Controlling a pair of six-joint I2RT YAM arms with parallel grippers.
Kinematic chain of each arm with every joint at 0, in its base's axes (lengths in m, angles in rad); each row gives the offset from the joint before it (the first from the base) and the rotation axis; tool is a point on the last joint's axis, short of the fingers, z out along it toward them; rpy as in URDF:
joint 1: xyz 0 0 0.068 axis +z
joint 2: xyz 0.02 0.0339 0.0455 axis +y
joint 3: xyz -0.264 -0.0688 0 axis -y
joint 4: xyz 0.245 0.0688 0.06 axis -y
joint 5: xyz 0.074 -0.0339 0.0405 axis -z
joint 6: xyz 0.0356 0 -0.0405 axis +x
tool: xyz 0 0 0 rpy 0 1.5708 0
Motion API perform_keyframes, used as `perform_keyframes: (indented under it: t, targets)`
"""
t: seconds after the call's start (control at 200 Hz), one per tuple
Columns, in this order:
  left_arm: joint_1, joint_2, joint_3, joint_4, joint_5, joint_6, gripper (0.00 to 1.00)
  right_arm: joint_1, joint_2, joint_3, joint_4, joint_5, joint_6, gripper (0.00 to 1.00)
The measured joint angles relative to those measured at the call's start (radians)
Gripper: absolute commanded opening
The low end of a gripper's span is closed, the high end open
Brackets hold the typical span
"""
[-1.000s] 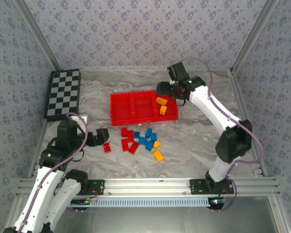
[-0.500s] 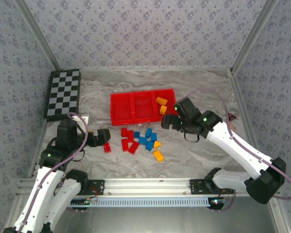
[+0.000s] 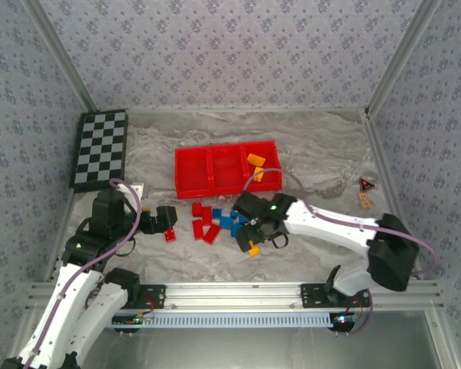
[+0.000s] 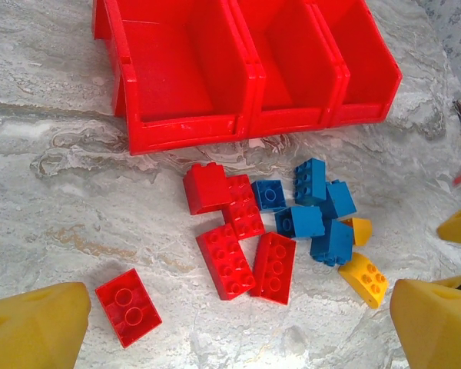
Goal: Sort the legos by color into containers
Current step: Pick up the lego from the bottom-center of the table.
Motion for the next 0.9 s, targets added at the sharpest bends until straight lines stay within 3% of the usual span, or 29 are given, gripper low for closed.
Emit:
perform_keyframes:
  t: [0.245, 0.555, 0.735, 0.9]
  targets:
    - [-0.001, -0.016, -0.006, 0.001, 0.000, 0.000, 1.00, 0.042, 0.197, 0.086, 0.011, 0.023, -0.172, 1.00]
    - [-0.003, -0.026, -0.006, 0.001, -0.002, 0.001, 1.00, 0.064, 0.198, 0.003, 0.042, 0.034, -0.150, 0.93]
    - [-0.006, -0.024, -0.006, 0.001, -0.003, 0.001, 1.00, 0.068, 0.186, -0.051, 0.082, 0.012, -0.123, 0.83]
    - [-0.010, -0.024, -0.006, 0.001, -0.008, 0.003, 1.00, 0.066, 0.185, -0.051, 0.122, -0.011, -0.125, 0.69]
